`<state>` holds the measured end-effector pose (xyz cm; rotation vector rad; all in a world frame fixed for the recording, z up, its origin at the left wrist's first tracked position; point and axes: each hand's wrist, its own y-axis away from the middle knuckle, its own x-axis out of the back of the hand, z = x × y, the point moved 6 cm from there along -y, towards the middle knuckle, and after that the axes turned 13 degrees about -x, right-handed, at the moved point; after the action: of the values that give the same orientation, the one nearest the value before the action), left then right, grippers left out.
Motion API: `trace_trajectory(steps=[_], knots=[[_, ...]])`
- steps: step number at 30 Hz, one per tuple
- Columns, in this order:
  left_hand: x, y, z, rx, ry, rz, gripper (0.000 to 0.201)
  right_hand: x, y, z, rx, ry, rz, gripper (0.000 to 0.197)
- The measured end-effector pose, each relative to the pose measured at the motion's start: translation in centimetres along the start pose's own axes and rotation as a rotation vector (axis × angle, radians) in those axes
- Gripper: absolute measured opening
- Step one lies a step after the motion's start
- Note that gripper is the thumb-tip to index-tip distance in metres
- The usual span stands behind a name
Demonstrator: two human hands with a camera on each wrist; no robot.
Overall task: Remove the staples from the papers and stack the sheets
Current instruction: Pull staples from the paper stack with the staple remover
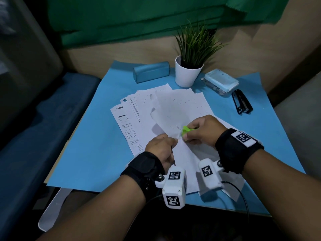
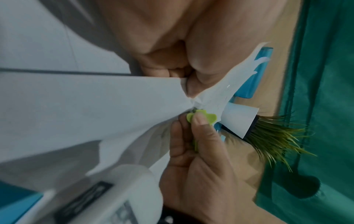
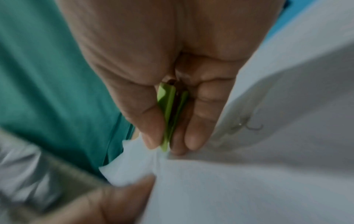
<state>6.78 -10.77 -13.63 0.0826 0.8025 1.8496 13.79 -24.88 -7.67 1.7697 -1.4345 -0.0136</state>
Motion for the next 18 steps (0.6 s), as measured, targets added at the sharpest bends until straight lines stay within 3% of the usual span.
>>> trace_trajectory(steps=[3, 6, 9, 13, 15, 18], knots=[[0.2, -0.1, 0.2, 0.040, 0.034, 0.022, 0.045, 0.2, 0.5, 1.2, -0.104, -0.378, -0.129, 0.011], [0.2, -0.2, 0.4, 0.043, 0.040, 0.024, 0.042, 0.4, 0.7, 1.8, -0.108, -0.442, -0.130, 0.009], [-0.1, -0.1, 0.3, 0.036, 0.012, -0.005, 0.040, 0.7, 0.1, 1.7, -0.021, -0.200, -0.043, 0.018], [-0.7, 0.9, 1.9, 0.015, 0.047, -0.075, 0.010, 0.9, 0.3, 0.4, 0.108, 0.356, 0.142, 0.038], [-0.8, 0.7, 2.6, 0.000, 0.041, -0.066, 0.011, 0.8, 0.9, -0.4, 0.167, 0.477, 0.197, 0.047], [-0.8, 0.2, 3.0, -0.033, -0.027, -0.060, 0.011, 0.4, 1.4, -1.6, 0.275, 0.517, 0.235, 0.037]])
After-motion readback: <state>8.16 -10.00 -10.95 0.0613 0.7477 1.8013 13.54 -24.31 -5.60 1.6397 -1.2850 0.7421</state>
